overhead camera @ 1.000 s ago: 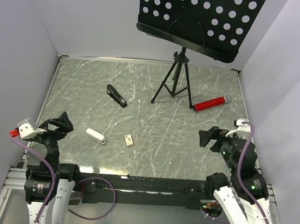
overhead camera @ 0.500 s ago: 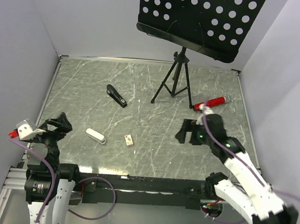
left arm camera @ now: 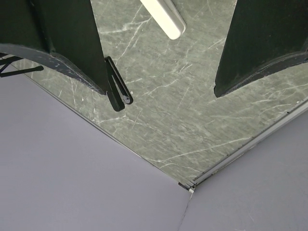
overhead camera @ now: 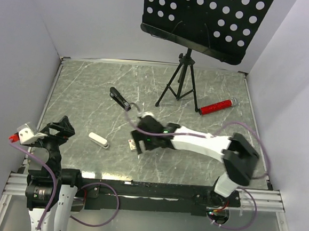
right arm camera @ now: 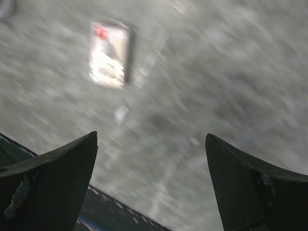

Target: Load the staples into the stapler

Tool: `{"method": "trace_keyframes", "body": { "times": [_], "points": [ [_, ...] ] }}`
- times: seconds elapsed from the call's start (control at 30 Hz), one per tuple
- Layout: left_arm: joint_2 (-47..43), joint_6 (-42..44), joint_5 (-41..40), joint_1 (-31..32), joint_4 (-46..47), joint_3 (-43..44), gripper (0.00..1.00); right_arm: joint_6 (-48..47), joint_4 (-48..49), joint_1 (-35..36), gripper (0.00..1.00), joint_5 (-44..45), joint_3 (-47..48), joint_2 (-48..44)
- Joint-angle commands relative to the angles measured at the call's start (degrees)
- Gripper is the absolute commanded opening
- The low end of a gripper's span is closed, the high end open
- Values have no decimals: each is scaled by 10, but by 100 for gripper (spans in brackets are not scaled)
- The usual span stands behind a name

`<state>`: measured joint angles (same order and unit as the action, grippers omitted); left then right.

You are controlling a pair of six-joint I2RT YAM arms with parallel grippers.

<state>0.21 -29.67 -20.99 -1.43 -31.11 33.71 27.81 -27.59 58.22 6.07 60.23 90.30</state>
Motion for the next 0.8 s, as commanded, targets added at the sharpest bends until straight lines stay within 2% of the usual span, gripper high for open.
{"method": "trace_keyframes", "body": {
  "times": [0.0, 0.2, 0.47, 0.63, 0.77],
  "points": [
    [-23, -1, 10, -3, 13, 4, 97, -6, 1, 41, 100, 65, 114, 92],
    [-22, -2, 13, -1, 14, 4, 97, -3, -39, 64, 99, 82, 213, 201],
    [-17, -1, 17, 9, 15, 4, 97, -11, -64, 71, 87, 92, 252, 271],
    [-13, 0, 23, 10, 17, 4, 97, -33, -52, 69, 74, 95, 227, 263],
    [-12, -1, 23, 10, 17, 4, 97, -54, -48, 69, 57, 103, 210, 256]
  ]
}}
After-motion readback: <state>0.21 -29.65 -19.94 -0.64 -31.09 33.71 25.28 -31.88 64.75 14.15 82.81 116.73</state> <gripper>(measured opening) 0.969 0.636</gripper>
